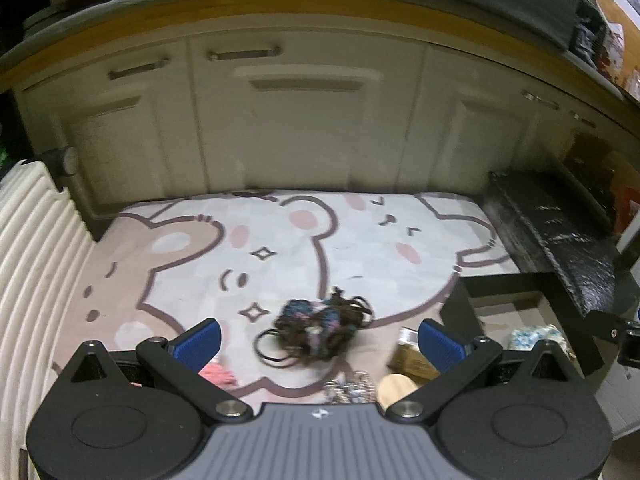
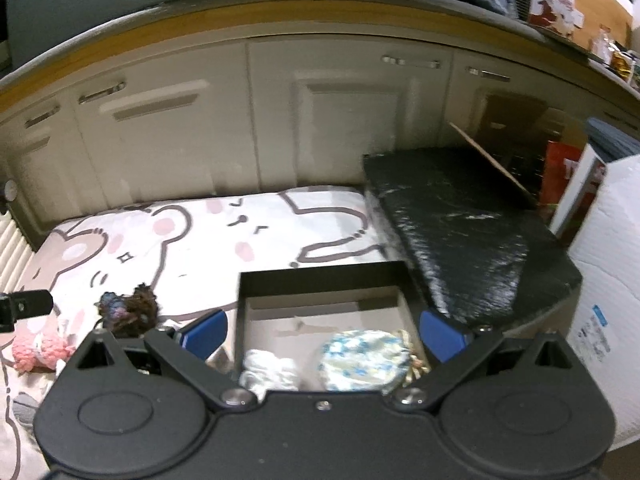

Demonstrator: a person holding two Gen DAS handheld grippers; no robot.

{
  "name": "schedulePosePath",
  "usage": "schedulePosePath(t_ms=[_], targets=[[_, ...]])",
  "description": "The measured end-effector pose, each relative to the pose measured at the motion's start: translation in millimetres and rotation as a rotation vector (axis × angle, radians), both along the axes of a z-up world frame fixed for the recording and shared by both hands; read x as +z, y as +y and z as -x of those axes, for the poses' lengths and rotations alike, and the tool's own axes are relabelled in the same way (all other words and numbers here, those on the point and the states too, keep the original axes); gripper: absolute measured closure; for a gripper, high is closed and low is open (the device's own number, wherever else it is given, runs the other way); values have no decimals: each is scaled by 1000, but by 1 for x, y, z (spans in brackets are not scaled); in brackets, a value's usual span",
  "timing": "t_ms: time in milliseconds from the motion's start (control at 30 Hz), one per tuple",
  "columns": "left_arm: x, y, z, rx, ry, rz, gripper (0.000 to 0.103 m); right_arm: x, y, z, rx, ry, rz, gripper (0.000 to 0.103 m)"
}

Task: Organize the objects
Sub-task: 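Withdraw both tools from the box back over the bed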

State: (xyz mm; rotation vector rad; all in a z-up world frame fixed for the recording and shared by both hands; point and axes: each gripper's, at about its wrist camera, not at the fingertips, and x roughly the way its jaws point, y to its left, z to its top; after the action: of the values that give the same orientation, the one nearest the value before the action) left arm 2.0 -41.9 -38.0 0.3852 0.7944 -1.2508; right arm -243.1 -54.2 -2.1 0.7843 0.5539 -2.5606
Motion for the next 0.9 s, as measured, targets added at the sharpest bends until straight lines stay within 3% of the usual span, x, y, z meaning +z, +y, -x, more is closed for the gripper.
schedulePosePath(t_ms=[567,900], targets=[[0,33,-59,79,-56,20,0,-11,-63,-16,41,-9,63,0],[-3,54,-97,134,-26,32,0,-22,-96,-26,80,18,58,0]])
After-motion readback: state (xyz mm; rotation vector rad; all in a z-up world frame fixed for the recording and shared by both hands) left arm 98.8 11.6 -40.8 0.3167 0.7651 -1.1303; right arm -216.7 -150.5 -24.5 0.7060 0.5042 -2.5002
